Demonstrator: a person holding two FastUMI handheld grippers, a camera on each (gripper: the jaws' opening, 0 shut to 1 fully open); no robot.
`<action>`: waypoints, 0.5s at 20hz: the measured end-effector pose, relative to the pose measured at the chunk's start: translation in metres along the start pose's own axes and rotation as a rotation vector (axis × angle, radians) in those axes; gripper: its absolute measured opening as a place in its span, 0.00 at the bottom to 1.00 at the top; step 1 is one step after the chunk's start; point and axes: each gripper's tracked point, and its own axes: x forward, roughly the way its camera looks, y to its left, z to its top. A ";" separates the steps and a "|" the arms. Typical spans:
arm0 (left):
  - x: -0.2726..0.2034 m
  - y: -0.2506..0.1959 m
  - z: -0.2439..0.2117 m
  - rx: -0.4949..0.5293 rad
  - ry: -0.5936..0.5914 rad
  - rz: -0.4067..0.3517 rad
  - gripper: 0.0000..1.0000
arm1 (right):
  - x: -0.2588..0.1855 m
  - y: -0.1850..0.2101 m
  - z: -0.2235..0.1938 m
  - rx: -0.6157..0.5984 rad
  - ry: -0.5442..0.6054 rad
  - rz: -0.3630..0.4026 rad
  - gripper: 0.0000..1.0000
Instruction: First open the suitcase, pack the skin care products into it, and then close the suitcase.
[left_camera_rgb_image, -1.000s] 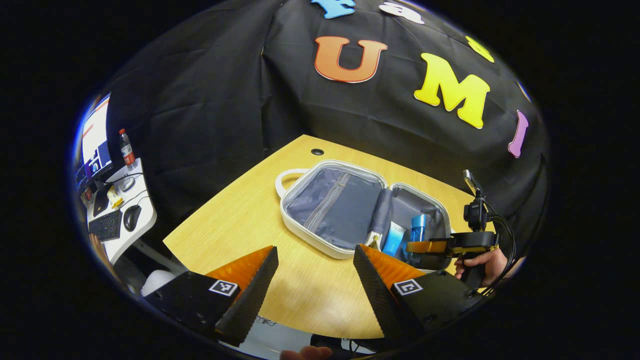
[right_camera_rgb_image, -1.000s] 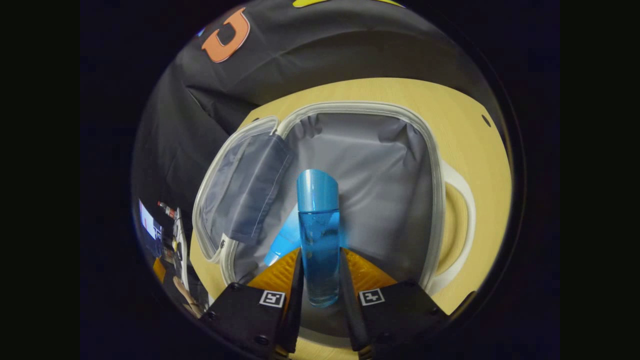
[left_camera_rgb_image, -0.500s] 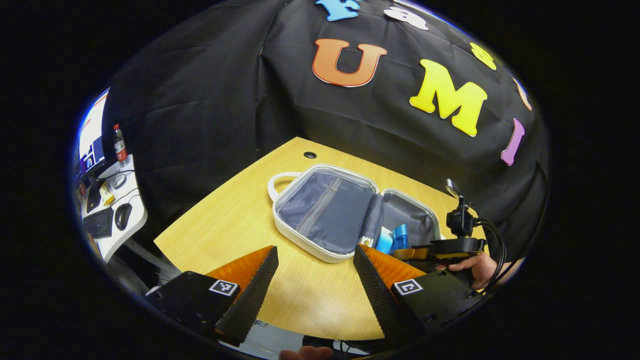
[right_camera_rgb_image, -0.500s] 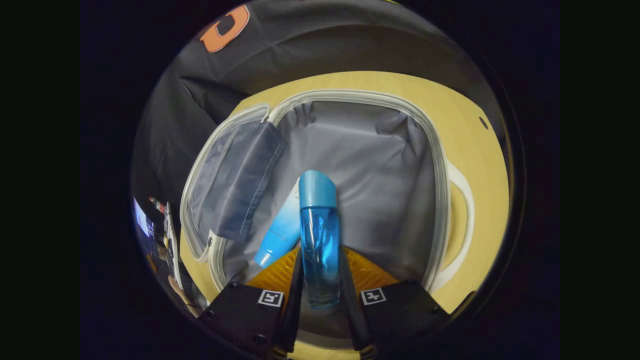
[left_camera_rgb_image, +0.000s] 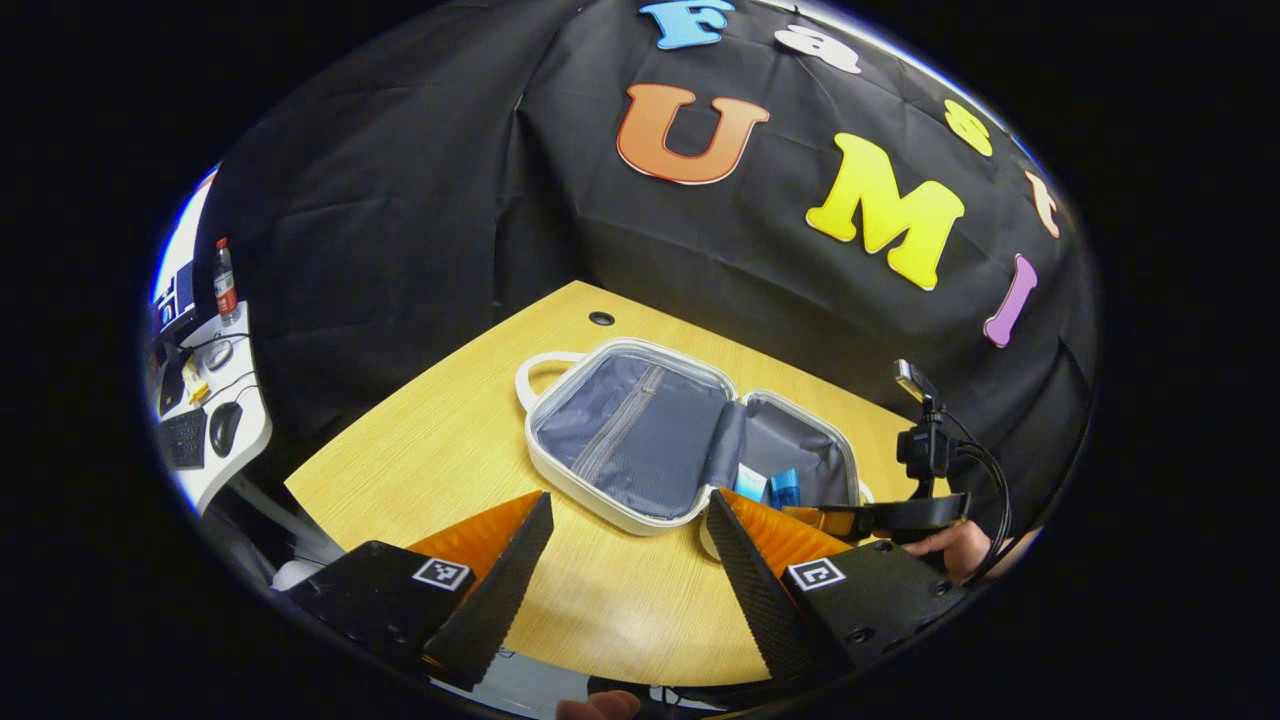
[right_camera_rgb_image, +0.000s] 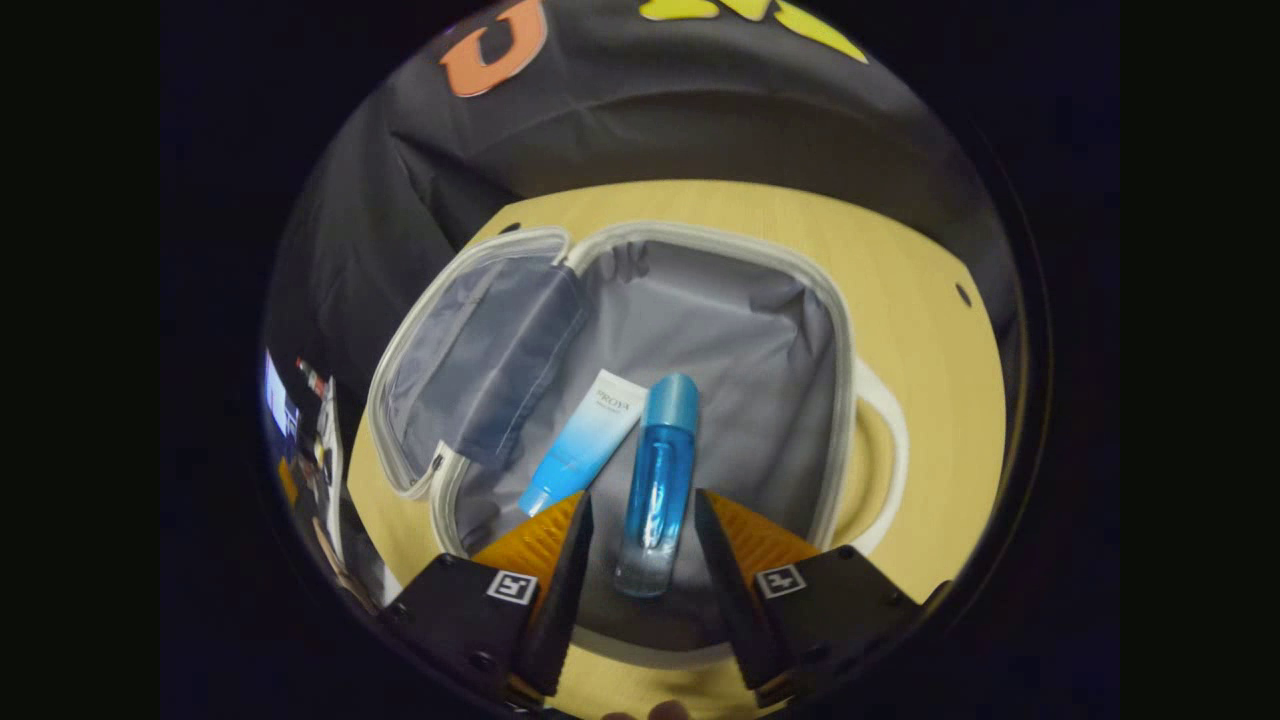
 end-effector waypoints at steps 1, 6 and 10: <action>0.000 0.000 0.002 -0.006 -0.005 -0.010 0.99 | -0.010 -0.001 0.004 -0.045 -0.040 -0.008 0.61; 0.010 0.014 0.016 0.014 -0.034 -0.015 0.99 | -0.073 0.006 0.032 -0.254 -0.247 -0.007 0.75; 0.023 0.033 0.028 0.008 -0.050 -0.023 0.99 | -0.126 0.013 0.042 -0.327 -0.381 0.040 0.79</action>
